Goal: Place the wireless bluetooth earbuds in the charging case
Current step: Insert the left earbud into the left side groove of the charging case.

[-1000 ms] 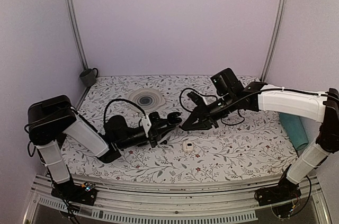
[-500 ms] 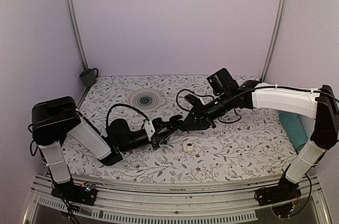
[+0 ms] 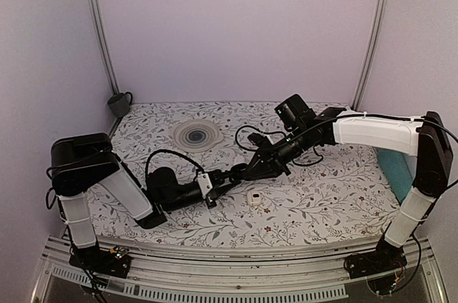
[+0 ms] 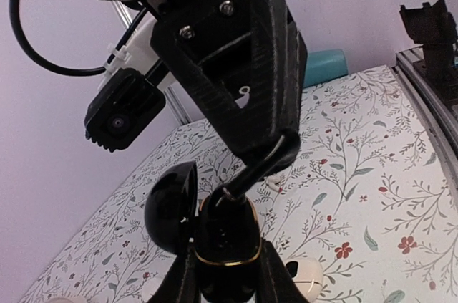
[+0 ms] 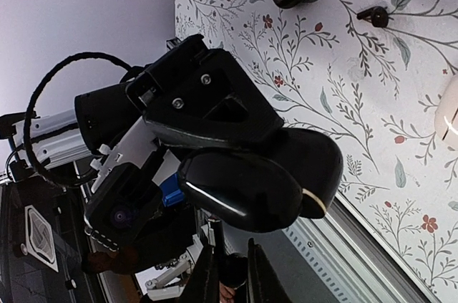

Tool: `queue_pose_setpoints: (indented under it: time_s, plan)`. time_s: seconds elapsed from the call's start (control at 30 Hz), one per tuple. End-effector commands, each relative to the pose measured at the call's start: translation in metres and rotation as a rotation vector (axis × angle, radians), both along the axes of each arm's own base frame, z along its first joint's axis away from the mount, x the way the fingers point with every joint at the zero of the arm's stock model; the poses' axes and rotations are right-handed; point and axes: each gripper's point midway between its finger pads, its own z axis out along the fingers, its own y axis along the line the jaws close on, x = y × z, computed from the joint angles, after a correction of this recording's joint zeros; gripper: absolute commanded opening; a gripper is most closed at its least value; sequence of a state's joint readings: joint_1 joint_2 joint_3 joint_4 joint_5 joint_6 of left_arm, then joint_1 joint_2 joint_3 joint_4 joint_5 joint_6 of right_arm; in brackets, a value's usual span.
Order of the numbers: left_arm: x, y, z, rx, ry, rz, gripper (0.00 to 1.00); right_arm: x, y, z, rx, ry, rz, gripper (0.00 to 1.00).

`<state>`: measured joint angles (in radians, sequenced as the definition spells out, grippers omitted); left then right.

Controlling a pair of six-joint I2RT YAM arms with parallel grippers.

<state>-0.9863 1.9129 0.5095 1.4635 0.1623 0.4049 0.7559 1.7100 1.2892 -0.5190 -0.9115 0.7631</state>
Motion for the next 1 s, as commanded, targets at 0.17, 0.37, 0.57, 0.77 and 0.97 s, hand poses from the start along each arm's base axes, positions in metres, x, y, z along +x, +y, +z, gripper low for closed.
queue_pose_setpoints:
  time_s: [0.17, 0.37, 0.57, 0.77, 0.97]
  plan:
    - [-0.010, -0.003, 0.001, -0.003, -0.080, -0.013, 0.00, 0.002, -0.003, -0.004, -0.032, 0.048, 0.005, 0.12]
    - [-0.011, -0.005, -0.002, 0.010, -0.095, -0.014, 0.00, 0.003, -0.001, -0.009, -0.043, 0.072, 0.002, 0.12]
    - [-0.011, -0.010, -0.019, 0.050, -0.084, -0.019, 0.00, 0.004, 0.001, -0.016, -0.064, 0.096, 0.008, 0.12]
    - [-0.011, -0.012, -0.022, 0.048, -0.081, -0.010, 0.00, 0.004, -0.002, -0.024, -0.099, 0.113, 0.004, 0.12]
    - [-0.011, -0.011, -0.022, 0.035, -0.075, -0.009, 0.00, 0.000, -0.007, -0.029, -0.118, 0.122, 0.005, 0.12]
